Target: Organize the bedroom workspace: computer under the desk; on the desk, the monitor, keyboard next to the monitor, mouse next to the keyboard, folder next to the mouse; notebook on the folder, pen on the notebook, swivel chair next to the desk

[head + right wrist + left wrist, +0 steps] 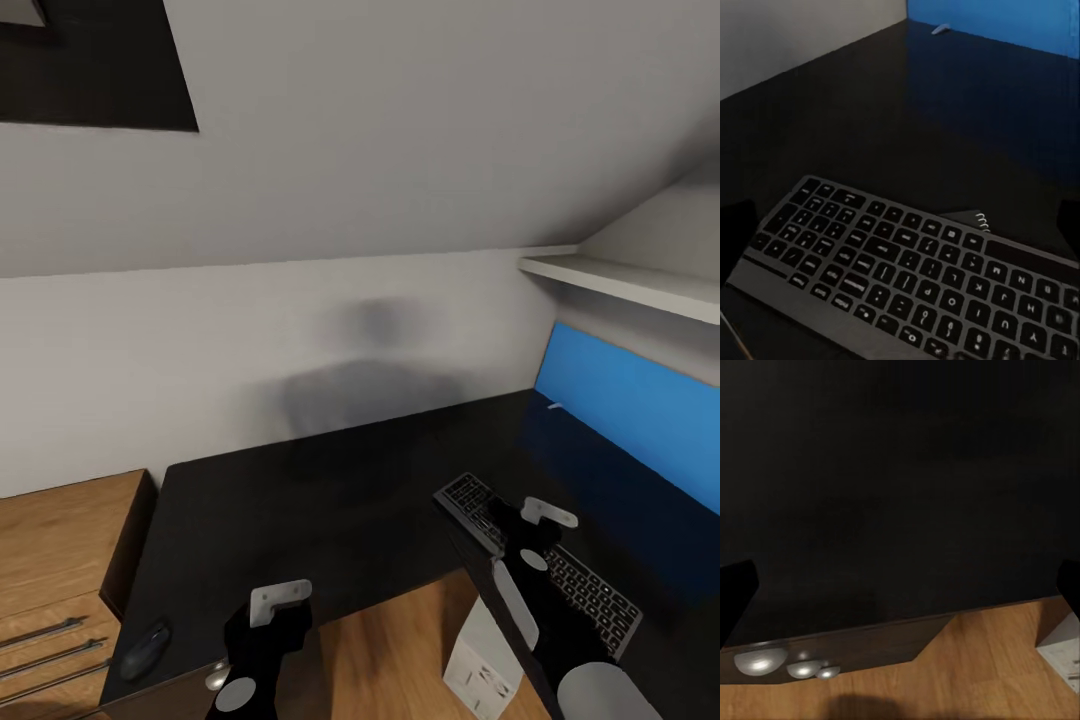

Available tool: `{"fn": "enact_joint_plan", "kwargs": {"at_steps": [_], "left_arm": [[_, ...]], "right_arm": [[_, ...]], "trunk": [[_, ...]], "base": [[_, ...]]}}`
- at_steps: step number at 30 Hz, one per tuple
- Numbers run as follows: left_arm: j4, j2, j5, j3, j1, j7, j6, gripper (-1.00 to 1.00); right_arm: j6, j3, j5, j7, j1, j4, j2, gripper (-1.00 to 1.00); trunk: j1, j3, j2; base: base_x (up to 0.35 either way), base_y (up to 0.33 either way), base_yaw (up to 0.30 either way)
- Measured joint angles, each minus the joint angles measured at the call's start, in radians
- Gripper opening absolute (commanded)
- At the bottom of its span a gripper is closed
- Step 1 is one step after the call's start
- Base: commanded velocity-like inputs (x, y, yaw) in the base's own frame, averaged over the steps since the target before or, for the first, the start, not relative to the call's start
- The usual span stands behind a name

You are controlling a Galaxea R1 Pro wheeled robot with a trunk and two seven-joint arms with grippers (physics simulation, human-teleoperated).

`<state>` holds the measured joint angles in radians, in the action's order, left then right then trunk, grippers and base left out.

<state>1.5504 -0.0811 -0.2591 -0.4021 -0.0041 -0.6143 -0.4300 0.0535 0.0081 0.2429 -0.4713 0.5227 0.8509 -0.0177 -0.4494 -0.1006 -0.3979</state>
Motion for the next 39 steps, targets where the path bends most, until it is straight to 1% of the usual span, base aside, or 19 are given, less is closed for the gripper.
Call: {"fn": "enact_joint_plan", "kwargs": {"at_steps": [3, 4, 7, 8, 10, 11, 16, 17, 18, 19, 22, 23, 26, 30, 31, 32, 35, 38, 39], "left_arm": [[0.000, 0.000, 0.000, 0.000, 0.000, 0.000, 0.000, 1.00], [0.000, 0.000, 0.000, -0.001, 0.000, 0.000, 0.000, 1.00], [0.001, 0.000, 0.001, -0.003, 0.000, -0.001, 0.000, 1.00], [0.001, 0.000, 0.002, -0.005, 0.000, -0.001, 0.001, 1.00], [0.002, 0.000, 0.002, -0.006, 0.000, -0.002, 0.001, 1.00], [0.003, 0.000, 0.002, -0.007, 0.000, -0.003, 0.001, 1.00], [0.006, 0.000, 0.002, -0.011, 0.000, -0.011, 0.003, 1.00], [0.007, 0.000, 0.002, -0.023, 0.000, -0.017, 0.004, 1.00], [0.008, 0.000, 0.002, -0.032, 0.000, -0.022, 0.004, 1.00], [0.009, 0.001, 0.002, -0.072, 0.000, -0.059, 0.005, 1.00], [0.009, 0.002, 0.001, -0.108, 0.000, -0.121, 0.006, 1.00], [0.009, 0.009, 0.000, -0.143, 0.001, -0.167, 0.007, 1.00], [0.010, 0.015, -0.001, -0.163, 0.001, -0.189, 0.007, 1.00], [0.010, 0.019, -0.002, -0.171, 0.001, -0.198, 0.007, 1.00], [0.009, 0.020, -0.003, -0.174, 0.000, -0.200, 0.006, 1.00], [0.009, 0.020, -0.003, -0.175, 0.000, -0.201, 0.005, 1.00], [0.008, 0.020, -0.004, -0.176, 0.000, -0.202, 0.005, 1.00], [0.007, 0.020, -0.005, -0.177, 0.000, -0.202, 0.005, 1.00], [0.007, 0.020, -0.005, -0.178, 0.001, -0.202, 0.005, 1.00]], "right_arm": [[0.000, -0.001, 0.001, 0.005, 0.001, -0.031, -0.017, 1.00], [0.001, -0.004, 0.002, 0.034, 0.011, -0.062, -0.032, 1.00], [0.001, -0.011, 0.005, 0.066, 0.025, -0.087, -0.046, 1.00], [0.001, -0.019, 0.011, 0.085, 0.035, -0.112, -0.057, 1.00], [0.001, -0.028, 0.017, 0.103, 0.051, -0.149, -0.068, 1.00], [0.002, -0.034, 0.022, 0.117, 0.075, -0.198, -0.079, 1.00], [0.022, -0.043, 0.035, 0.152, 0.160, -0.351, -0.105, 1.00], [0.042, -0.045, 0.040, 0.166, 0.192, -0.408, -0.114, 1.00], [0.054, -0.046, 0.042, 0.172, 0.206, -0.435, -0.118, 1.00], [0.086, -0.047, 0.045, 0.187, 0.242, -0.505, -0.125, 1.00], [0.102, -0.046, 0.049, 0.193, 0.259, -0.538, -0.130, 1.00], [0.107, -0.046, 0.051, 0.195, 0.265, -0.550, -0.131, 1.00], [0.109, -0.048, 0.053, 0.195, 0.268, -0.554, -0.131, 1.00], [0.109, -0.062, 0.068, 0.195, 0.269, -0.556, -0.131, 1.00], [0.109, -0.080, 0.104, 0.194, 0.269, -0.557, -0.131, 1.00], [0.108, -0.090, 0.138, 0.193, 0.269, -0.557, -0.131, 1.00], [0.107, -0.100, 0.183, 0.192, 0.269, -0.557, -0.132, 1.00], [0.097, -0.104, 0.199, 0.192, 0.270, -0.558, -0.132, 1.00], [0.081, -0.105, 0.205, 0.192, 0.270, -0.557, -0.132, 1.00]], "trunk": [[0.000, 0.000, 0.000], [0.000, 0.000, 0.000], [0.000, 0.000, 0.000], [0.000, 0.000, 0.000], [0.000, 0.000, 0.000], [0.000, 0.000, 0.000], [0.000, 0.000, 0.000], [0.000, 0.000, 0.000], [0.000, 0.000, 0.000], [0.000, 0.000, 0.000], [0.000, 0.000, 0.000], [0.001, 0.000, 0.000], [0.001, 0.000, 0.000], [0.001, 0.000, 0.000], [0.000, 0.000, 0.000], [0.000, 0.000, 0.000], [0.000, 0.000, 0.000], [0.000, 0.000, 0.000], [0.000, 0.000, 0.000]], "base": [[0.001, -0.001, 0.000], [0.000, 0.000, 0.000], [0.000, 0.000, 0.000], [0.000, 0.000, 0.000], [0.000, 0.000, 0.000], [0.000, 0.000, 0.000], [0.000, 0.000, 0.000], [0.000, 0.000, 0.000], [0.006, 0.000, 0.000], [0.020, 0.000, 0.000], [0.154, 0.000, 0.000], [0.259, 0.000, 0.000], [0.285, 0.000, 0.000], [0.280, 0.000, 0.000], [0.235, 0.000, 0.000], [0.229, 0.000, 0.000], [0.179, 0.000, 0.000], [0.087, 0.000, 0.000], [0.046, 0.000, 0.000]]}}
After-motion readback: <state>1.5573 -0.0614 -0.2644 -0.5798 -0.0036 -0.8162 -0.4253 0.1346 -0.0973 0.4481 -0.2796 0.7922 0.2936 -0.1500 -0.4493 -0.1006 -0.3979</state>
